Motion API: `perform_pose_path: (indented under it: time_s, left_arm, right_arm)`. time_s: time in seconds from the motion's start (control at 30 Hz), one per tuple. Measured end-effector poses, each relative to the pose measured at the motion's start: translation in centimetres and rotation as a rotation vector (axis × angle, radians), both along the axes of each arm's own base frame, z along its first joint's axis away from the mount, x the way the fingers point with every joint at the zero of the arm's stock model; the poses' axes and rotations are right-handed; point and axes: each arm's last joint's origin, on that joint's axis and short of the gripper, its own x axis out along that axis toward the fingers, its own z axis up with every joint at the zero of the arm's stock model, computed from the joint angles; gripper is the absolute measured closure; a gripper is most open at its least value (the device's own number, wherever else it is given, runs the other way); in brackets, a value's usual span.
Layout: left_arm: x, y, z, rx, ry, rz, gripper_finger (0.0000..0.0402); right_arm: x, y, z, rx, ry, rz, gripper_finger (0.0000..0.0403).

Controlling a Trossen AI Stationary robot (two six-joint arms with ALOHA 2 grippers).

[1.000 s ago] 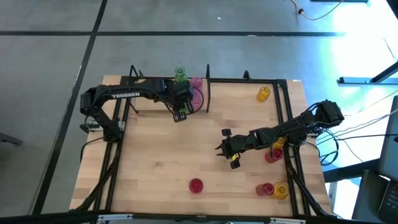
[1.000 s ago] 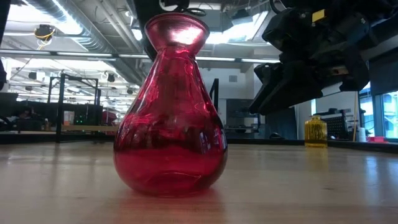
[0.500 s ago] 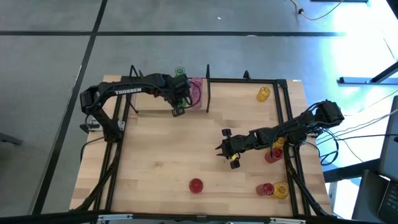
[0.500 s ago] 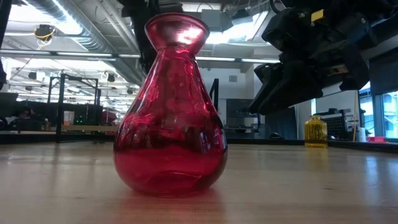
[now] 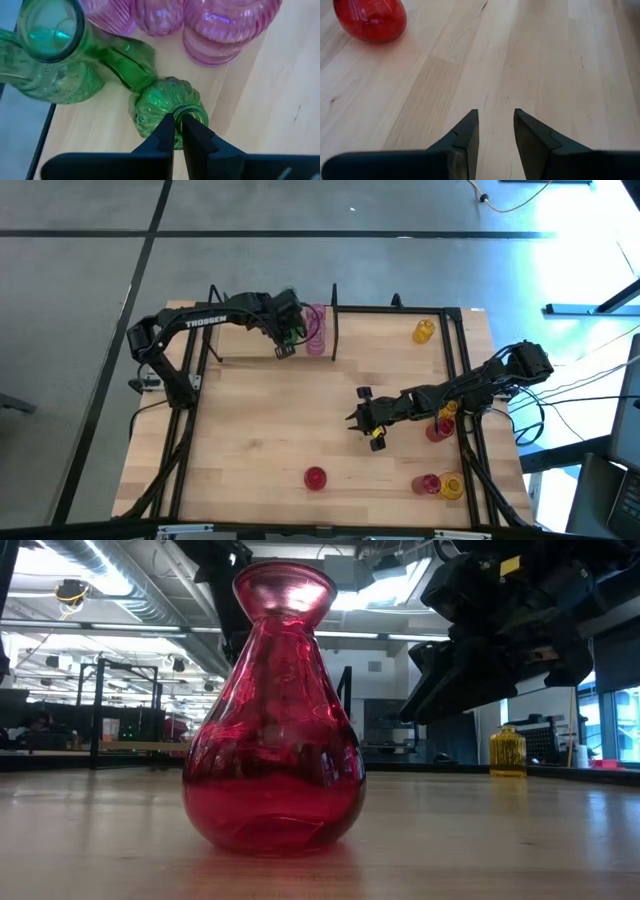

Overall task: Sort vases onto shelf
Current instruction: Put the green vase on the shelf aligned with the other green vase

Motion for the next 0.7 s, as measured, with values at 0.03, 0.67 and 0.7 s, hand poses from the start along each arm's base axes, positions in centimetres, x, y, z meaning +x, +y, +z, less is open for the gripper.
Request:
perform_pose_path:
  time_s: [0.03,0.67,0.7]
  left_arm:
    - [0.03,-0.02,0.0,-0.007,-0.006,-0.004,0.0388]
    - [0.56,-0.09,0.15,-0.046,-0.083,-0.039,0.0388]
    - [0.56,-0.09,0.15,-0.046,-0.082,-0.039,0.0388]
  right_arm:
    - [0.01,0.0,0.01,-0.003,-0.001,0.002,0.0295]
    - [0.0,0.0,0.0,-0.011,-0.002,0.009,0.0295]
    - [0.01,0.0,0.01,-0.011,-0.002,0.009,0.0295]
